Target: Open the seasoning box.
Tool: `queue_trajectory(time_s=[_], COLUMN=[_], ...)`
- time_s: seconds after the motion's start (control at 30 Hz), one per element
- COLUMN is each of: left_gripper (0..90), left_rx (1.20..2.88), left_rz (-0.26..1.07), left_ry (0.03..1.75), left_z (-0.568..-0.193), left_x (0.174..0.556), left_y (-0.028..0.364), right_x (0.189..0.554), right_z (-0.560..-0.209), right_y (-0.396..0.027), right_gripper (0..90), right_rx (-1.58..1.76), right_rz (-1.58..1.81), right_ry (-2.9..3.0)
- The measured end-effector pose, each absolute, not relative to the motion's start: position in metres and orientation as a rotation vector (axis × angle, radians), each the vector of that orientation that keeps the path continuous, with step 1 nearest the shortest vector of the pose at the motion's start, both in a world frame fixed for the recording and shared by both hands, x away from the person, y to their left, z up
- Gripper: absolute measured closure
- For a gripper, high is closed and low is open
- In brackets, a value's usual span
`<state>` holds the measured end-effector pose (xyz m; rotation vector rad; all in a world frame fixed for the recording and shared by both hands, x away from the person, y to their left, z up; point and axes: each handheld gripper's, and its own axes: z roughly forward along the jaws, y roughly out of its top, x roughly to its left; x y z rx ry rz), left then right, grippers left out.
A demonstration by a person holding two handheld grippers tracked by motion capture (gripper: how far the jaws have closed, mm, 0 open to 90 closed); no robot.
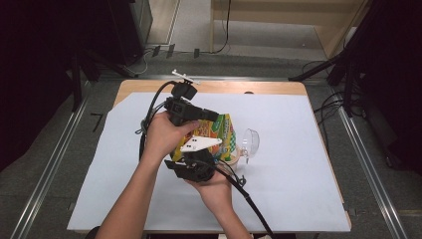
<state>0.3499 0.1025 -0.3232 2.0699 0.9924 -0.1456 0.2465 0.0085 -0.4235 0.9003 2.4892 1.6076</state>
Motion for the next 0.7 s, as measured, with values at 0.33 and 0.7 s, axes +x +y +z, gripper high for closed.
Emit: queue_trajectory(time_s=[0.33, 0.7], left_gripper=[82.7, 82.6], left_rx=[2.071, 2.075], left_rz=[-0.148, -0.155], left_ry=[0.994, 0.998], left_z=[-0.3234, -0.3237], left_x=[0.3499, 0.3501], left_y=[0.1024, 0.1022], right_x=[0.2462, 0.2462], right_z=[-0.4239, -0.4241], right_y=[0.0086, 0.0089], right_gripper=[72.7, 73.0], right_rx=[0.899, 0.902], right_rz=[1.608, 1.609], right_ry=[2.487, 2.489])
